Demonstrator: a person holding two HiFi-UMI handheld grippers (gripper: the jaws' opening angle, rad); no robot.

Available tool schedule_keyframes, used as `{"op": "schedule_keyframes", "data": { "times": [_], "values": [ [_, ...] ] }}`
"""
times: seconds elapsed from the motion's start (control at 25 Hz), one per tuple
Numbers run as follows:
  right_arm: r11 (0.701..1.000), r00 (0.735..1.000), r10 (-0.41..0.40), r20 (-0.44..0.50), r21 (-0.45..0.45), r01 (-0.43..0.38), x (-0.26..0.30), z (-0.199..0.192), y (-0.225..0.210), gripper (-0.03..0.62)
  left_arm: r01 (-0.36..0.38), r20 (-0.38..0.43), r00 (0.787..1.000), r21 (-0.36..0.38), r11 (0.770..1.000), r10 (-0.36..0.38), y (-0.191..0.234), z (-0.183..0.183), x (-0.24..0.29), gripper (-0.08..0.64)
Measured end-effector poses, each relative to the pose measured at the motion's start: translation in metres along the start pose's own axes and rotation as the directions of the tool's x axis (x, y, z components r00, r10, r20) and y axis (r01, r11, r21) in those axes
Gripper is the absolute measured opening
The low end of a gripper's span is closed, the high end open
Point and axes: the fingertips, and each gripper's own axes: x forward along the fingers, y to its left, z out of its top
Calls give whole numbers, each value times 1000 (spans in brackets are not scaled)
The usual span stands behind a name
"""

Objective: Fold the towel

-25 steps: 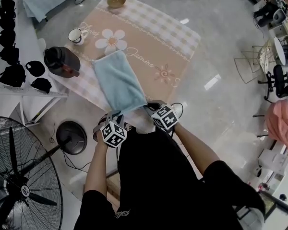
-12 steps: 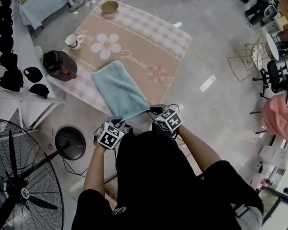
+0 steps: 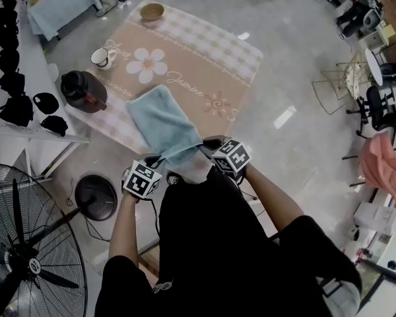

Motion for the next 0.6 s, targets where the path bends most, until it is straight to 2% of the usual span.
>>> {"op": "schedule_keyframes", "data": {
  "times": [0.16,0.28,0.6],
  "values": [
    [998,998,51,-29,31,-50,5,6,1,25,0,4,1000,-28,1000,0,4,-2,4,38],
    [992,994,109,-27,71,-107,5,18,4,25,-11,23,1000,-76,997,13,14,0,4,38],
    [951,975,224,11,216,-221,13,78,-4,23,-4,55,998,-179,984,14,60,25,-2,38]
  ]
}}
